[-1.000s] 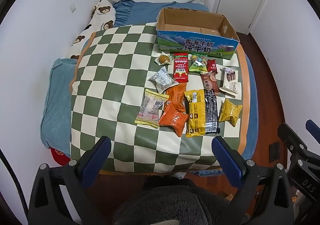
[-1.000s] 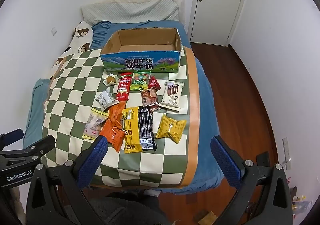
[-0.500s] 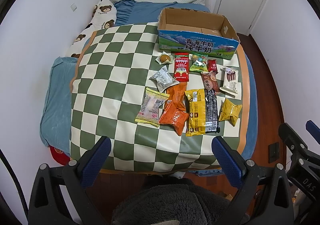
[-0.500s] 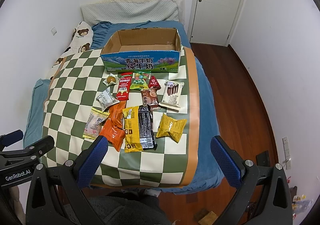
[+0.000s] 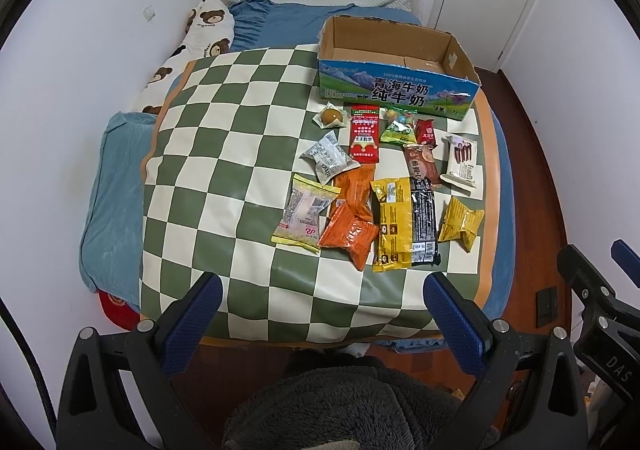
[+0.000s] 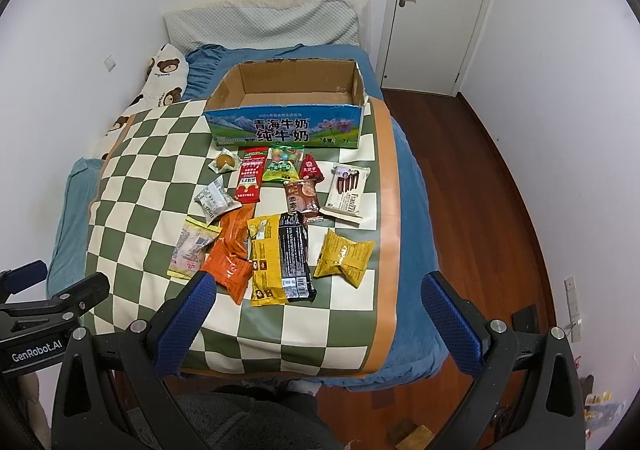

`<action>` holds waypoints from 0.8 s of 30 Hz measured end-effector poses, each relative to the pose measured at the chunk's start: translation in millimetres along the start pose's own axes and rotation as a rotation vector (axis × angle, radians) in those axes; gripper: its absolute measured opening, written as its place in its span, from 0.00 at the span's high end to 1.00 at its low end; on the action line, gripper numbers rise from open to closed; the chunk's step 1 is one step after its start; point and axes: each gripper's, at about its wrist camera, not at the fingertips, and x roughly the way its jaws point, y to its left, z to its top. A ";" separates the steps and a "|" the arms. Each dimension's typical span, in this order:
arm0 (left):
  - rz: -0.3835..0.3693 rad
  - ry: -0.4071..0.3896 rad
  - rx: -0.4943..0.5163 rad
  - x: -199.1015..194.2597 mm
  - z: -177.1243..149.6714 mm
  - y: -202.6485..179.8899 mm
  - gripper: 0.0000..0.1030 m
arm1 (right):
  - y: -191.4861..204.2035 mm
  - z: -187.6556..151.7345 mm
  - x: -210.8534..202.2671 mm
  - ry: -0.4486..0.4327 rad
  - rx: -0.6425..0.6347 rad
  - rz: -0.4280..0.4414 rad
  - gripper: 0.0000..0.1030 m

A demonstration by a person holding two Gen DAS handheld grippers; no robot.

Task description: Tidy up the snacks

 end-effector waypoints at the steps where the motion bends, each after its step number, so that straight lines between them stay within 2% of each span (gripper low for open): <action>1: -0.001 -0.001 0.000 -1.0 0.1 0.0 0.00 | 0.0 -0.3 1.5 0.003 0.001 0.001 0.00; 24: 0.001 -0.011 -0.007 -7.6 5.4 8.6 0.00 | 6.9 2.4 -4.3 0.003 0.014 0.013 0.00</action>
